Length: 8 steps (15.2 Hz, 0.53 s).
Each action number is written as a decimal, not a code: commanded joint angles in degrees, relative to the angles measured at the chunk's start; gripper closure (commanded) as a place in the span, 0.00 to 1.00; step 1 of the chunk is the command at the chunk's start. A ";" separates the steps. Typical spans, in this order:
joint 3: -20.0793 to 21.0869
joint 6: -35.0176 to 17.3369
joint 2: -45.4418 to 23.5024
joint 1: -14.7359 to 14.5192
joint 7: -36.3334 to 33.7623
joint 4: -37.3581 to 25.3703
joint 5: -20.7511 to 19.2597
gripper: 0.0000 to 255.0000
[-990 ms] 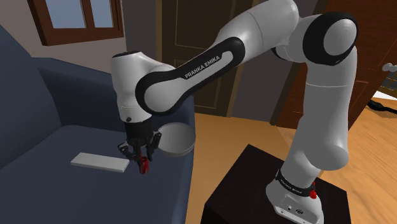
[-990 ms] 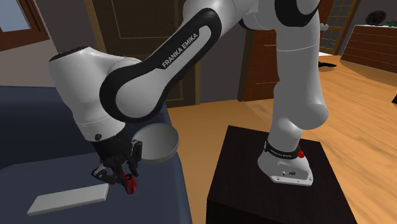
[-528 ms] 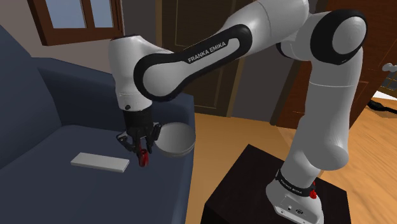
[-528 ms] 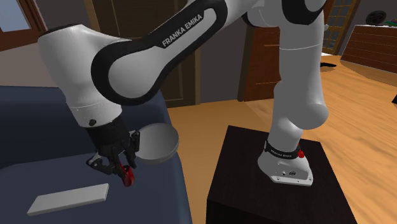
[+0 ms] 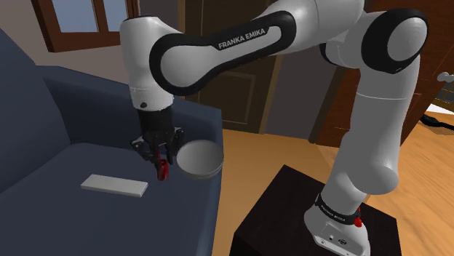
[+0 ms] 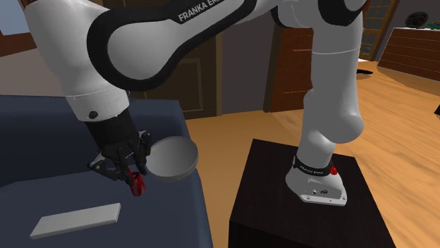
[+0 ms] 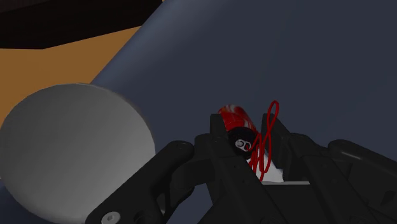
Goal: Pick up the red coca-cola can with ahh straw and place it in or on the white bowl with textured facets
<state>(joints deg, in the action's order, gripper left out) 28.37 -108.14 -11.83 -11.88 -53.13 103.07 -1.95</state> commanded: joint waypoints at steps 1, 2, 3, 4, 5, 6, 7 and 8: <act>0.07 1.53 0.54 0.06 0.10 -1.03 0.28 1.00; 0.09 2.25 0.72 0.08 0.13 -1.59 0.37 1.00; 0.11 2.98 0.88 0.09 0.16 -2.17 0.45 1.00; 0.14 3.71 1.04 0.10 0.18 -2.76 0.53 1.00; 0.16 4.44 1.18 0.11 0.19 -3.37 0.60 1.00; 0.18 5.17 1.30 0.11 0.21 -4.00 0.66 1.00; 0.19 5.91 1.42 0.11 0.21 -4.64 0.72 1.00; 0.20 6.05 1.45 0.11 0.22 -4.75 0.73 1.00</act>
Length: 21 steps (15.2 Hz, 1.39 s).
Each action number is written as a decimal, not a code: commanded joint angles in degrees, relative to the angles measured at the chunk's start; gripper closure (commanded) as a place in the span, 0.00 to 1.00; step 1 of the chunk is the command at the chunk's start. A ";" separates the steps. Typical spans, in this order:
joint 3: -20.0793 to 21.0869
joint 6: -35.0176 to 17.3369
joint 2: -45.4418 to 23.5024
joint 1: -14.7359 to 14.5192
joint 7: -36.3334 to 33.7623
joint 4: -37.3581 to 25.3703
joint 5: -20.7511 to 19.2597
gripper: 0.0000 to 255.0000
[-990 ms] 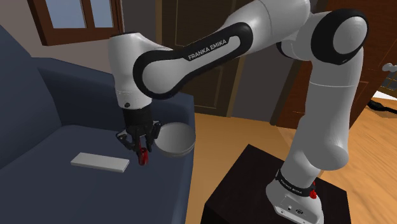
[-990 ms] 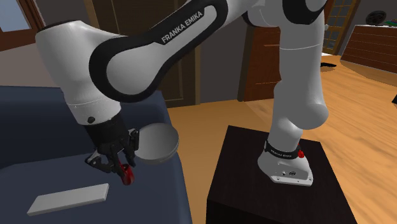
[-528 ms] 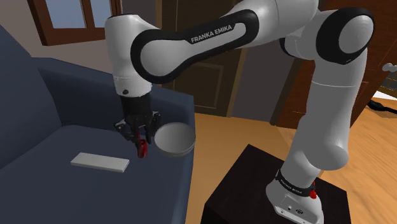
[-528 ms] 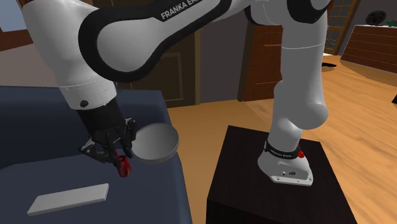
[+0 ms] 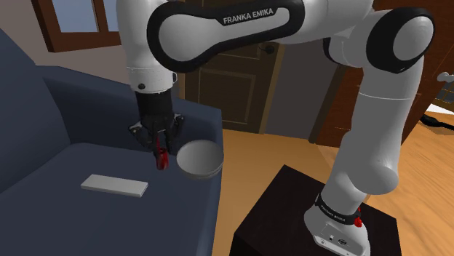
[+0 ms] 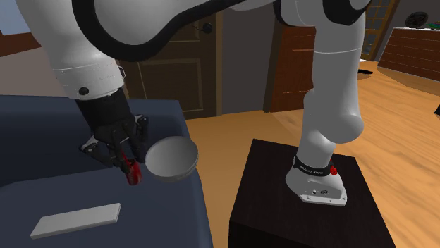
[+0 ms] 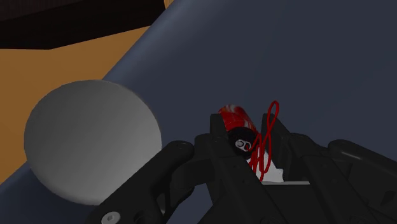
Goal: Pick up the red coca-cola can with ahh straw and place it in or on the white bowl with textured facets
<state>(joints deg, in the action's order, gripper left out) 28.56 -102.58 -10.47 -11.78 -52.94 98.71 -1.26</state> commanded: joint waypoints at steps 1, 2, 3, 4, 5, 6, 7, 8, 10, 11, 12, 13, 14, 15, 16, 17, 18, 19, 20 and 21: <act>-0.44 0.28 1.37 0.99 1.53 1.01 0.61 1.00; -0.92 0.10 2.62 1.95 3.05 2.35 1.13 1.00; -1.44 -0.04 3.81 2.86 4.57 3.60 1.60 1.00; -2.00 -0.15 4.93 3.73 6.09 4.77 2.03 1.00; -2.60 -0.24 6.00 4.56 7.61 5.87 2.42 1.00; -3.22 -0.30 7.01 5.37 9.13 6.90 2.76 1.00; -3.87 -0.34 7.95 6.14 10.63 7.85 3.05 1.00; -4.53 -0.36 8.83 6.90 12.13 8.73 3.29 1.00; -5.90 -0.35 10.41 8.37 15.09 10.29 3.64 1.00; -6.61 -0.33 11.10 9.07 16.55 10.97 3.75 1.00; -7.33 -0.29 11.74 9.77 18.01 11.58 3.82 1.00; -8.07 -0.24 12.31 10.45 19.44 12.12 3.85 1.00; -8.79 -0.19 12.82 11.14 20.87 12.60 3.84 1.00; -9.53 -0.13 13.26 11.81 22.28 13.01 3.80 1.00; -10.81 -0.01 13.89 12.94 24.67 13.57 3.66 1.00; -10.80 -0.77 13.76 12.92 24.66 14.21 3.63 1.00; -10.79 -1.52 13.63 12.91 24.64 14.83 3.60 1.00; -10.77 -2.28 13.48 12.89 24.62 15.45 3.56 1.00; -10.75 -3.04 13.32 12.88 24.60 16.05 3.53 1.00; -10.73 -3.79 13.14 12.87 24.58 16.64 3.48 1.00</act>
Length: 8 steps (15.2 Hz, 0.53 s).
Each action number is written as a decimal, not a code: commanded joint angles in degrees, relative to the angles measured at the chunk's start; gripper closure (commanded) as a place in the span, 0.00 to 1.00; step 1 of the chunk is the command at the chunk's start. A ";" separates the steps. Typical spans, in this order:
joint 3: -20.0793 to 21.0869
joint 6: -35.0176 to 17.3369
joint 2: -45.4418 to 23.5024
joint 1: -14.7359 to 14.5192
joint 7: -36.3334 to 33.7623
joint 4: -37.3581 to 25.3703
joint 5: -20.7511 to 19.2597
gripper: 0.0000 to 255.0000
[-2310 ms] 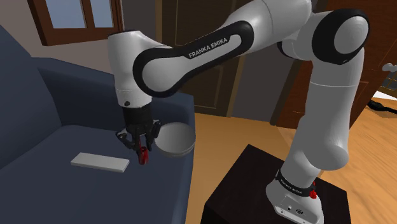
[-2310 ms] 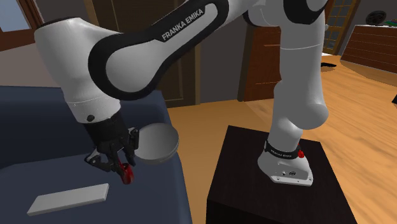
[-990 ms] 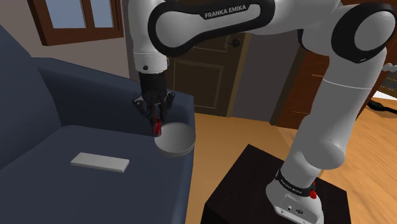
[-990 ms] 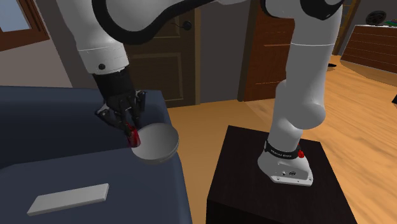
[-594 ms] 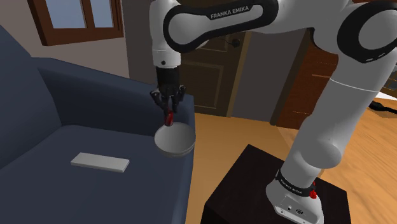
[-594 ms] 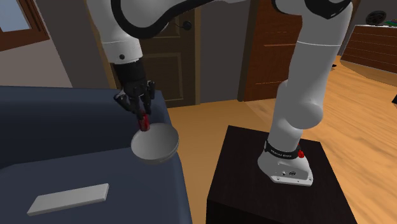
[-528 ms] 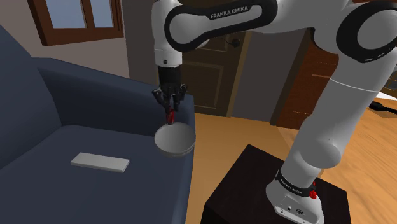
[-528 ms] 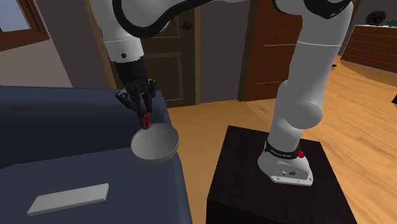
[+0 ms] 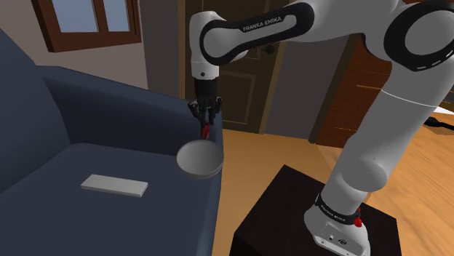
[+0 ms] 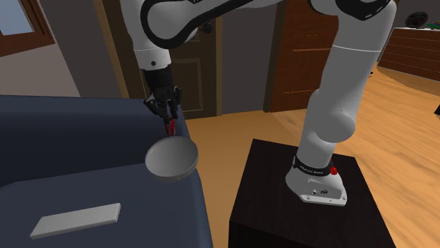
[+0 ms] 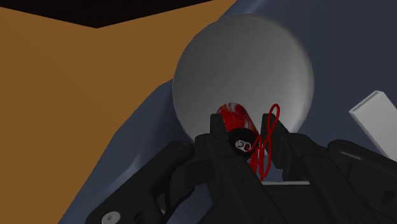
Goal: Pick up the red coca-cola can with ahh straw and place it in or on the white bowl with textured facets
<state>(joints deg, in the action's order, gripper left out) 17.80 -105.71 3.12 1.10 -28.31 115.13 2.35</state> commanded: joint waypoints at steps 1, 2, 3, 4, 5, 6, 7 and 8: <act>0.05 -1.42 -0.63 -0.02 -0.07 0.79 -0.17 1.00; 0.07 -2.17 -0.83 -0.03 -0.10 1.35 -0.22 1.00; 0.09 -2.92 -1.04 -0.05 -0.14 1.91 -0.28 1.00; 0.11 -3.68 -1.26 -0.06 -0.17 2.44 -0.34 1.00; 0.13 -4.43 -1.50 -0.07 -0.21 2.97 -0.40 1.00; 0.15 -5.18 -1.75 -0.08 -0.25 3.48 -0.47 1.00; 0.17 -5.93 -2.01 -0.10 -0.30 3.98 -0.54 1.00; 0.18 -6.69 -2.28 -0.11 -0.35 4.47 -0.62 1.00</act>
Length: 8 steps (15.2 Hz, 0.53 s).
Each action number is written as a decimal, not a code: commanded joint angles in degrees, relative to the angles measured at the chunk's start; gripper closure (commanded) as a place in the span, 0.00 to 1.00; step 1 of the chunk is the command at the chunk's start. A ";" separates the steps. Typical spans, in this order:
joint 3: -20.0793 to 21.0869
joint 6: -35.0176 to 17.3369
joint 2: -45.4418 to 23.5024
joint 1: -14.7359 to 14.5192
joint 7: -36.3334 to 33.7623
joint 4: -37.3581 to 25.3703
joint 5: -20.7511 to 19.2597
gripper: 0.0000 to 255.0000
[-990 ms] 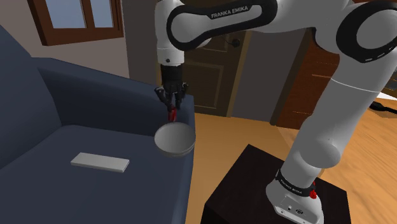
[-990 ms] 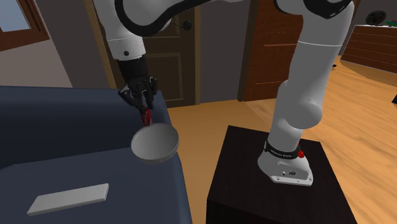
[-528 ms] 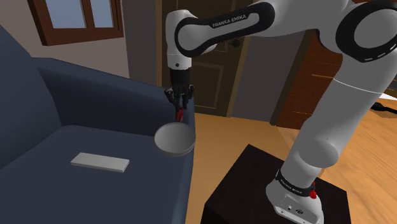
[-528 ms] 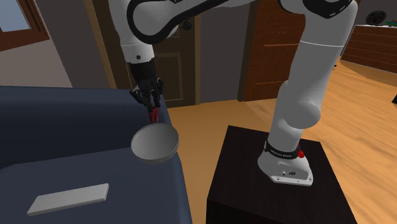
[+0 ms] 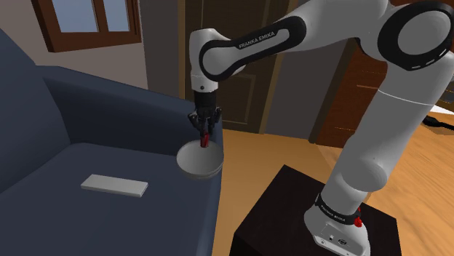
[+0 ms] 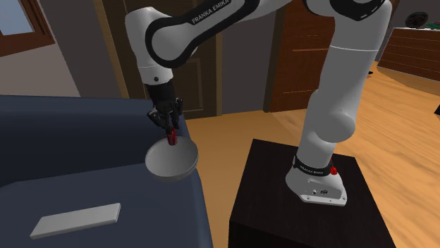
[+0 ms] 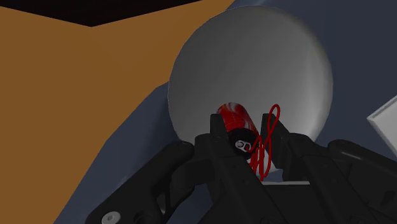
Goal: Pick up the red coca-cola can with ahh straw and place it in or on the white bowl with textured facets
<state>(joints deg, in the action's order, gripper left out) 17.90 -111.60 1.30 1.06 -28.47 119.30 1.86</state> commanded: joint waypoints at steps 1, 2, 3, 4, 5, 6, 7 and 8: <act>0.10 -1.54 -0.75 -0.08 -0.24 0.79 -0.21 1.00; 0.11 -2.29 -1.05 -0.09 -0.29 1.25 -0.29 1.00; 0.11 -2.41 -1.09 -0.10 -0.30 1.33 -0.30 1.00; 0.11 -2.41 -1.09 -0.10 -0.30 1.32 -0.31 1.00; 0.11 -2.40 -1.10 -0.10 -0.30 1.32 -0.31 1.00; 0.11 -2.40 -1.10 -0.10 -0.30 1.32 -0.31 1.00; 0.11 -2.40 -1.10 -0.10 -0.30 1.32 -0.31 1.00; 0.11 -2.40 -1.10 -0.10 -0.30 1.32 -0.31 1.00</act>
<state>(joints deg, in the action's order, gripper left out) 17.99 -113.97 0.33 0.98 -28.75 120.50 1.54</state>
